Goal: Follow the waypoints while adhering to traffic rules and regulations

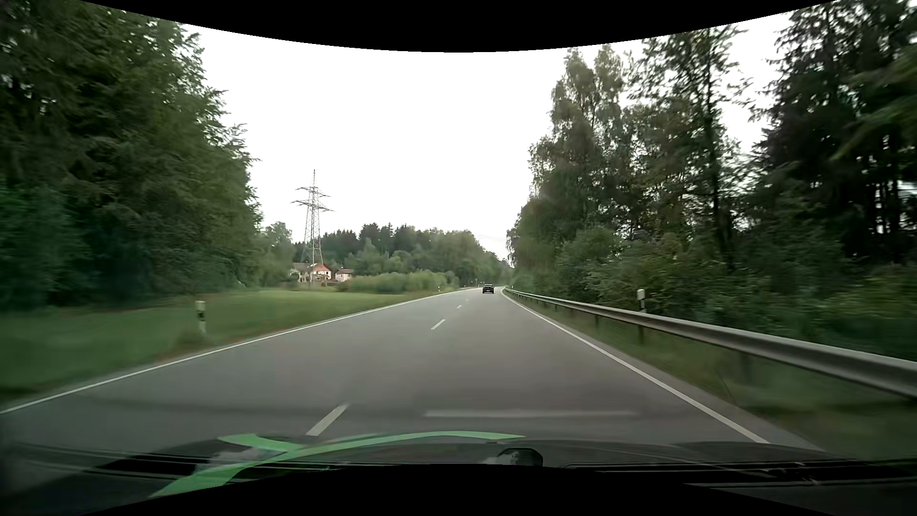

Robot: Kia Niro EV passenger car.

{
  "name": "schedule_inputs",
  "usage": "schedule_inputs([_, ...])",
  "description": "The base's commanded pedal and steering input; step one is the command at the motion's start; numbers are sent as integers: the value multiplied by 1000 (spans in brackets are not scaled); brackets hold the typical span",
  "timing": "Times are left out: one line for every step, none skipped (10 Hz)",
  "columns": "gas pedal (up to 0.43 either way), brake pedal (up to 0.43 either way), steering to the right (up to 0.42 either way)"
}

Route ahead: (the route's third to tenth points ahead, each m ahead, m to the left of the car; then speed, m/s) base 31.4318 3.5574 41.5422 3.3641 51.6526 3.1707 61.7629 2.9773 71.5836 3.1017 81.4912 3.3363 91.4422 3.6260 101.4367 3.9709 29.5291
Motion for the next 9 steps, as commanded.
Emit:
schedule_inputs([220, 0, -3])
schedule_inputs([220, 0, -3])
schedule_inputs([220, 0, -2])
schedule_inputs([220, 0, -3])
schedule_inputs([209, 0, -2])
schedule_inputs([209, 0, -3])
schedule_inputs([209, 0, -2])
schedule_inputs([209, 0, -2])
schedule_inputs([197, 0, -2])
